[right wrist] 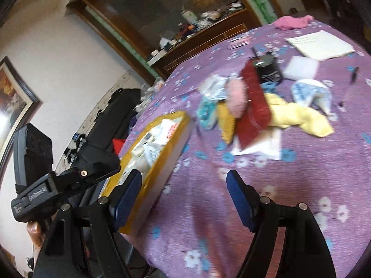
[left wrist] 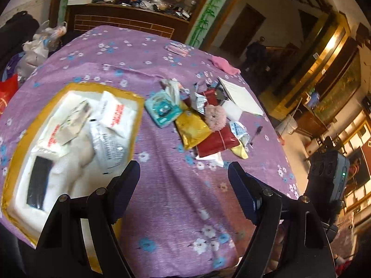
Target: Organize soft objects
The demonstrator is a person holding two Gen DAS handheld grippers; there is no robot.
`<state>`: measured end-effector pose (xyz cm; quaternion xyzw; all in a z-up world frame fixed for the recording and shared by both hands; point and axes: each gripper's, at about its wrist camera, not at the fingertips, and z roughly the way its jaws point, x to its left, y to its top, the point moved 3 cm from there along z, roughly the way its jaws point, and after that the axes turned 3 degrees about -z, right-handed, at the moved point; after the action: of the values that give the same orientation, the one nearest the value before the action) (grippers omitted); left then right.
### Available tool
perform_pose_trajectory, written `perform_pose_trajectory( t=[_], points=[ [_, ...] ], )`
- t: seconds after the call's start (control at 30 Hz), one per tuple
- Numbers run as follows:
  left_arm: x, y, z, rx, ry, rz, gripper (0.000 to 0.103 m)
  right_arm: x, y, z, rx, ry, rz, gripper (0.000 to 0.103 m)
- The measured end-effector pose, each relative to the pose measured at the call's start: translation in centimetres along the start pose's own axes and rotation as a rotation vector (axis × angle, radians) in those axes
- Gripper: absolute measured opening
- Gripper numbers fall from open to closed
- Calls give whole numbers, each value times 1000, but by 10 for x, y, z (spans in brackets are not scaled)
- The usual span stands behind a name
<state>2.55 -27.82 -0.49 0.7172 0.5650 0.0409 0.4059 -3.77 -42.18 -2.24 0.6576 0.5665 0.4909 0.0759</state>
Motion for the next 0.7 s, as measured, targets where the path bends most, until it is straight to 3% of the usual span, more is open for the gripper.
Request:
perform_pose_trajectory(
  t=[0.5, 0.7],
  points=[
    [10, 38, 56, 73, -68, -95, 79, -42, 31, 6, -19, -35, 26, 72],
    [-5, 78, 83, 68, -72, -52, 79, -46, 68, 25, -25, -73, 18, 59]
  ],
)
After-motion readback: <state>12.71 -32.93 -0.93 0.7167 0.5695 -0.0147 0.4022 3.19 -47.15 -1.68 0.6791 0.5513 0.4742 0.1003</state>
